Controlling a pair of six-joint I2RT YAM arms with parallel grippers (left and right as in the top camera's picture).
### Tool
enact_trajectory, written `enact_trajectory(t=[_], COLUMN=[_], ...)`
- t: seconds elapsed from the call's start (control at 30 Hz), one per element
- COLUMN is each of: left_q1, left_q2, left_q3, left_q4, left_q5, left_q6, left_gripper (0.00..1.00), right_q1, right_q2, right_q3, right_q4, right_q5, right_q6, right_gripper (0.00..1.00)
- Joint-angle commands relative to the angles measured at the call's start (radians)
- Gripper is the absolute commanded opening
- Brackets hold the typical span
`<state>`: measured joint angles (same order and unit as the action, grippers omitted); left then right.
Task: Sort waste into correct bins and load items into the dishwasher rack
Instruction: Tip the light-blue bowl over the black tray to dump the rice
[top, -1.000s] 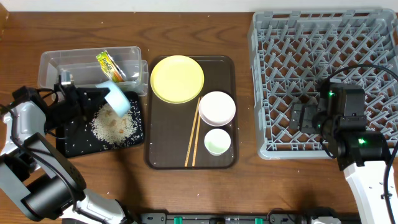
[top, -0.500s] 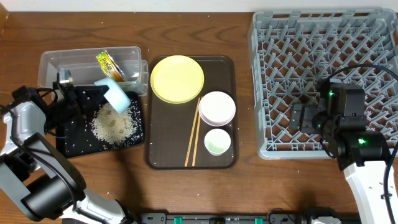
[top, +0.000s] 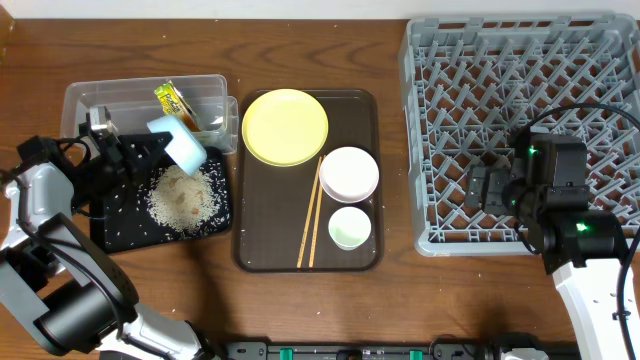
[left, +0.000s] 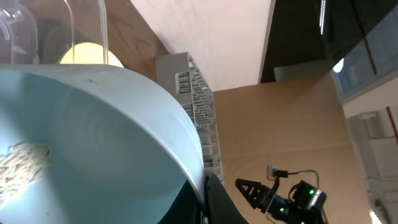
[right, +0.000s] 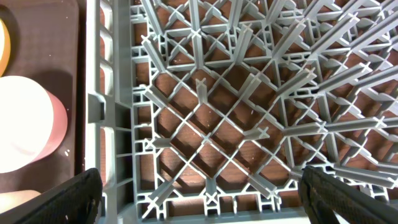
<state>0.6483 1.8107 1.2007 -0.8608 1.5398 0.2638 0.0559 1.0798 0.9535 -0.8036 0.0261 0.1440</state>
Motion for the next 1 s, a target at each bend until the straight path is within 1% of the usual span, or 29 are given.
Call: enact_trajectory(t=[0.0, 0.2, 0.3, 0.37, 0.43, 0.5, 0.57, 0.67, 0.73, 0.87, 0.9, 0.97], left_q1=[0.010, 0.010, 0.010, 0.010, 0.010, 0.010, 0.010, 0.010, 0.010, 0.010, 0.010, 0.010], left_q2=[0.003, 0.004, 0.004, 0.004, 0.004, 0.003, 0.003, 0.003, 0.003, 0.003, 0.003, 0.003], left_q3=[-0.008, -0.008, -0.008, -0.008, -0.008, -0.008, -0.008, -0.008, -0.008, -0.008, -0.008, -0.008], left_q4=[0.019, 0.060, 0.060, 0.061, 0.055, 0.040, 0.025, 0.045, 0.046, 0.038, 0.043, 0.034], left_q5=[0.015, 0.009, 0.008, -0.020, -0.055, -0.086, -0.082, -0.094, -0.119, -0.056, -0.058, -0.054], left_q6=[0.065, 0.071, 0.115, 0.124, 0.101, 0.047, 0.057, 0.053, -0.005, 0.026, 0.016, -0.046], left_gripper=[0.06, 0.06, 0.06, 0.06, 0.06, 0.06, 0.06, 0.06, 0.06, 0.06, 0.06, 0.06], right_q1=[-0.016, -0.016, -0.016, -0.016, -0.016, -0.016, -0.016, -0.016, -0.016, -0.016, -0.016, -0.016], right_q2=[0.000, 0.000, 0.000, 0.000, 0.000, 0.000, 0.000, 0.000, 0.000, 0.000, 0.000, 0.000], right_q3=[0.021, 0.021, 0.021, 0.021, 0.021, 0.021, 0.021, 0.021, 0.021, 0.021, 0.021, 0.021], right_q4=[-0.002, -0.002, -0.002, -0.002, -0.002, -0.002, -0.002, -0.003, -0.004, -0.005, -0.005, -0.006], right_q5=[0.008, 0.011, 0.011, 0.011, 0.011, 0.011, 0.011, 0.011, 0.011, 0.011, 0.011, 0.011], right_q6=[-0.012, -0.012, -0.012, -0.012, -0.012, -0.012, -0.012, -0.012, -0.012, -0.012, -0.012, -0.012], right_gripper=[0.99, 0.99, 0.99, 0.99, 0.99, 0.99, 0.99, 0.99, 0.99, 0.99, 0.99, 0.99])
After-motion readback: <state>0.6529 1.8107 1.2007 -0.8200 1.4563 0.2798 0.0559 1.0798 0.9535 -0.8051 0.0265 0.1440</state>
